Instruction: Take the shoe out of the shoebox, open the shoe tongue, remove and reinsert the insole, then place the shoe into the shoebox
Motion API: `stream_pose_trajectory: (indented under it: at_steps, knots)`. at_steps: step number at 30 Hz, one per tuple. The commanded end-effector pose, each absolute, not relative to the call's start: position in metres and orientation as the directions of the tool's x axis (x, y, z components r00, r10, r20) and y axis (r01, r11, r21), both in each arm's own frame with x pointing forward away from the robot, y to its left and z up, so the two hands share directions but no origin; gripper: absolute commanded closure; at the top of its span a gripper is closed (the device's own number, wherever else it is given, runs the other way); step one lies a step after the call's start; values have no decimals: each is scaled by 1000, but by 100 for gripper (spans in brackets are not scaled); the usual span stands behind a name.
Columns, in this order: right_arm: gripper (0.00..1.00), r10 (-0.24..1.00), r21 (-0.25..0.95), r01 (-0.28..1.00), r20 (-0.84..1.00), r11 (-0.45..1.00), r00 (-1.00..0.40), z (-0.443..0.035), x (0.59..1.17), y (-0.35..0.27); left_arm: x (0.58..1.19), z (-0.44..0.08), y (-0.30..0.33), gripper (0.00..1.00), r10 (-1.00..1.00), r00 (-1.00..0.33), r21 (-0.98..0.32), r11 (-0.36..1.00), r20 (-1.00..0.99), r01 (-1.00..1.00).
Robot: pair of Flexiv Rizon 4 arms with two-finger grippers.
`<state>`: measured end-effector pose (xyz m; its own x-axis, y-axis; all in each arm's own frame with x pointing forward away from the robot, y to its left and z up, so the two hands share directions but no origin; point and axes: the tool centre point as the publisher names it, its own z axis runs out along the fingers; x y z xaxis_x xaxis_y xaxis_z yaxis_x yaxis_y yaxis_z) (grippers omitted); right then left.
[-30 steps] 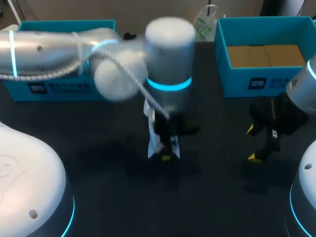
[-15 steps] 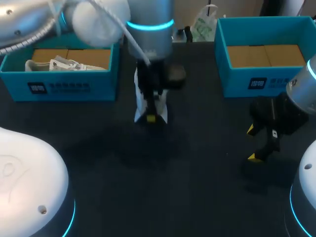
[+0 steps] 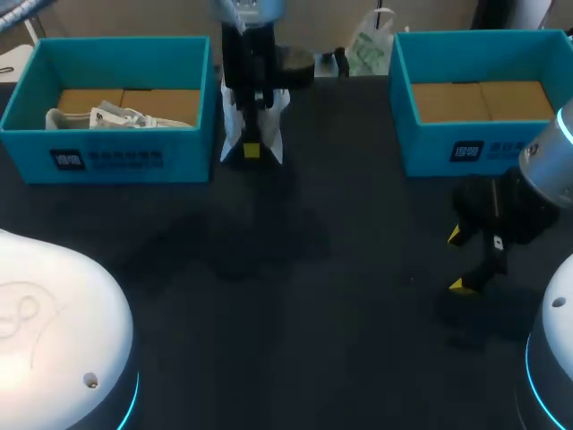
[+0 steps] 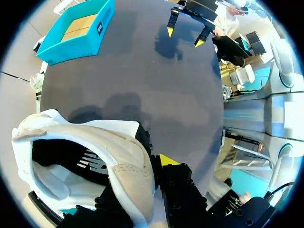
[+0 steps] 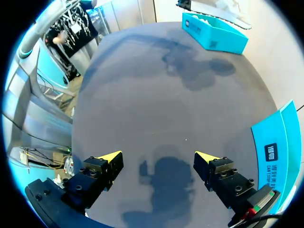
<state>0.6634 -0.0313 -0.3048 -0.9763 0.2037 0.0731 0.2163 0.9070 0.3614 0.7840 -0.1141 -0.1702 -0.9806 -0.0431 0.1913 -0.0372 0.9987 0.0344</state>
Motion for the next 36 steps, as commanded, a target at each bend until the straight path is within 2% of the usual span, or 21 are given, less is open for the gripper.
stream_pose_trajectory:
  at_steps: [1, 10, 16, 26, 36]
  knots:
    - [0, 204, 361, 216, 72, 907, -976, -305, 662, -31, 785, -167, -115, 100, -43, -981, 39, 999, 191, -36]
    - [0, 204, 361, 216, 72, 907, -976, -305, 662, -31, 781, -166, -119, 100, -26, -979, 40, 999, 203, -19]
    - [0, 204, 361, 216, 72, 907, -976, -305, 662, -31, 782, -139, -119, 100, -21, -984, -2, 1000, 178, -22]
    - [0, 204, 361, 216, 72, 907, -976, -305, 662, -31, 811, -116, -73, 100, -39, -990, -36, 998, 134, -44]
    - [0, 204, 361, 216, 72, 907, -976, -305, 662, -31, 859, -118, -16, 100, -93, -988, -26, 995, 124, -97]
